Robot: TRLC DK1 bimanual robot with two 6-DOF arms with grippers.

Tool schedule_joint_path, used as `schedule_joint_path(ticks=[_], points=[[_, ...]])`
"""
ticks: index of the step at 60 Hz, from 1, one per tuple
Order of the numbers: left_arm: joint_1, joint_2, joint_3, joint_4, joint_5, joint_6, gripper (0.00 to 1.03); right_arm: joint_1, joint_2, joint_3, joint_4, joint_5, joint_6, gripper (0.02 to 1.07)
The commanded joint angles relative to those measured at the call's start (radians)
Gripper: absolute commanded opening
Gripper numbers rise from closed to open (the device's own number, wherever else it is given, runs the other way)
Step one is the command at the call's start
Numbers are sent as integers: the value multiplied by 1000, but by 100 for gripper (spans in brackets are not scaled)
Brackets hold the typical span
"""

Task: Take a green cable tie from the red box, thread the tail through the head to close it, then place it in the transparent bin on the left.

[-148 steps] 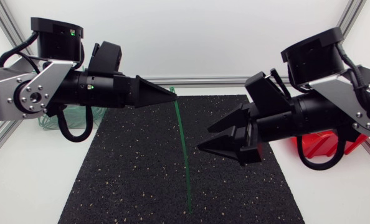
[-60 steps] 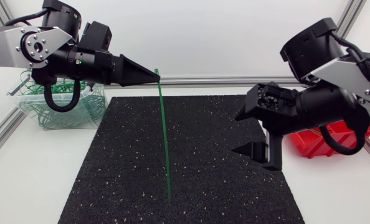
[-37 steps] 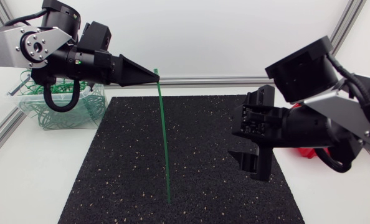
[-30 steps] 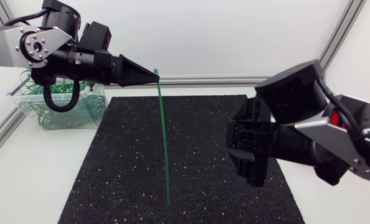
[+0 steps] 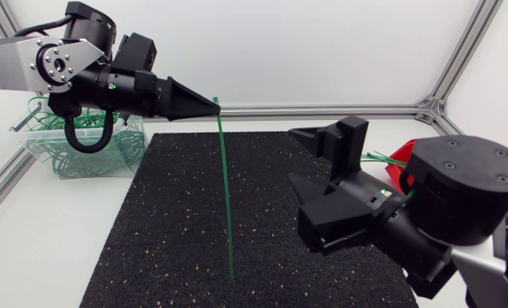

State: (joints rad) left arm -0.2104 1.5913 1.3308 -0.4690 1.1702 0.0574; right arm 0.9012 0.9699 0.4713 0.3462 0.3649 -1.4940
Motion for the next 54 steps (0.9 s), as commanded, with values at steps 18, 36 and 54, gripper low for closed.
schedule_joint_path(ticks=[18,36,54], points=[[5,59,67,-39,14,27,4,21,194,-85,264,-208,-374,102],[32,99,97,-132,71,45,4,11,314,-142,422,-466,-574,103],[77,180,108,-258,149,99,3,-1,406,-135,487,-613,-620,103]])
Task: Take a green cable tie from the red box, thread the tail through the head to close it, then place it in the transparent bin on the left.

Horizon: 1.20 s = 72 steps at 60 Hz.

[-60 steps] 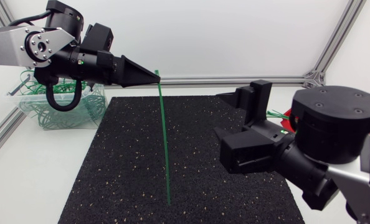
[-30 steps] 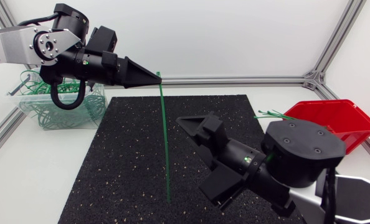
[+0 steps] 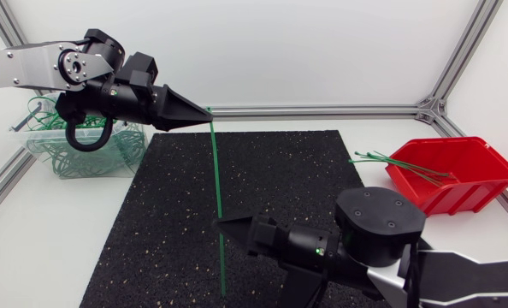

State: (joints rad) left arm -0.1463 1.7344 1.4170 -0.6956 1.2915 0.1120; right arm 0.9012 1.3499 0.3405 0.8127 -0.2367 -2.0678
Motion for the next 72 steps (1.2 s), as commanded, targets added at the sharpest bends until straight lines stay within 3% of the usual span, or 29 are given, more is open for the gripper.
schedule_joint_path(ticks=[1,32,41,58,72], points=[[14,40,20,-38,29,46,3,1,28,-6,20,-19,-46,103],[31,134,91,-122,54,52,4,53,83,-64,63,-79,-34,102],[30,142,92,-133,55,61,3,51,95,-89,118,-147,-35,99],[14,154,105,-205,54,121,4,28,206,-51,184,-257,-63,99],[27,155,102,-234,54,150,4,7,247,3,183,-270,-66,96]])
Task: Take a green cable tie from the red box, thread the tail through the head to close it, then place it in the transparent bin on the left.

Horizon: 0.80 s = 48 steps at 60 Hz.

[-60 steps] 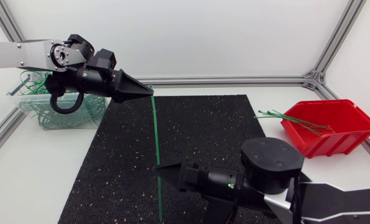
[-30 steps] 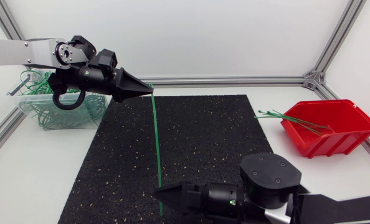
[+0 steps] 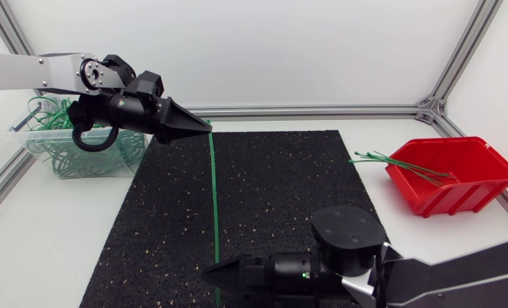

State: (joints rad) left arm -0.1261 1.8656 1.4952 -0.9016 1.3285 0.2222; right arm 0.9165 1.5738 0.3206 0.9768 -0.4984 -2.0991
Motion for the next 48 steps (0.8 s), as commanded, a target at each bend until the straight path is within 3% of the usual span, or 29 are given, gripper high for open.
schedule_joint_path(ticks=[1,6,9,20,31,37,48], points=[[6,24,25,-39,18,48,4,-11,25,28,19,-8,-35,94],[9,27,28,-59,17,69,4,-21,25,31,16,-9,-39,75],[13,29,31,-68,17,78,3,-25,25,29,16,-12,-41,74],[14,30,40,-76,18,82,4,-22,12,14,16,-19,-44,38],[11,40,50,-82,17,83,3,-16,12,0,19,-14,-44,37],[8,43,54,-85,17,85,4,-13,8,-12,19,-14,-44,30],[6,49,62,-89,17,88,3,-13,2,-28,19,-12,-44,29]])
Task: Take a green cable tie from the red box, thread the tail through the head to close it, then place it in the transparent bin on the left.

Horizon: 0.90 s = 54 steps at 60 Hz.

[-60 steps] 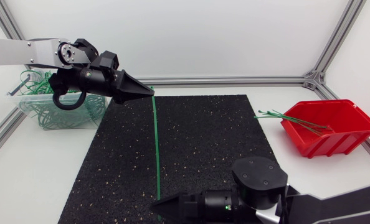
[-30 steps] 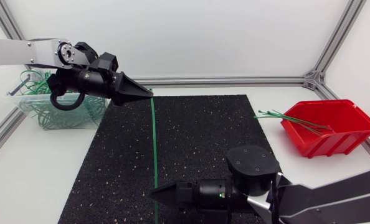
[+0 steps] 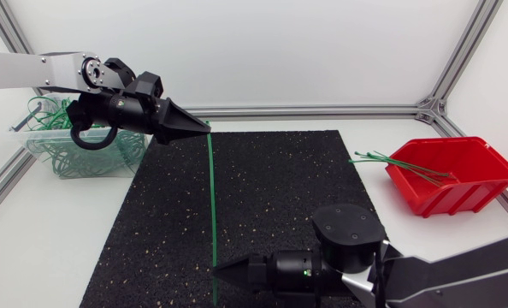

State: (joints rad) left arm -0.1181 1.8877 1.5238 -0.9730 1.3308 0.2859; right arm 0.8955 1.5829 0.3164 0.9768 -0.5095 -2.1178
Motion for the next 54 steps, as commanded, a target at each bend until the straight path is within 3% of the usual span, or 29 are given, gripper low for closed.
schedule_joint_path(ticks=[1,54], points=[[-2,27,33,-18,15,24,4,10,-8,-23,19,0,-25,29],[-12,42,41,-44,15,50,3,17,37,21,20,14,-25,26]])
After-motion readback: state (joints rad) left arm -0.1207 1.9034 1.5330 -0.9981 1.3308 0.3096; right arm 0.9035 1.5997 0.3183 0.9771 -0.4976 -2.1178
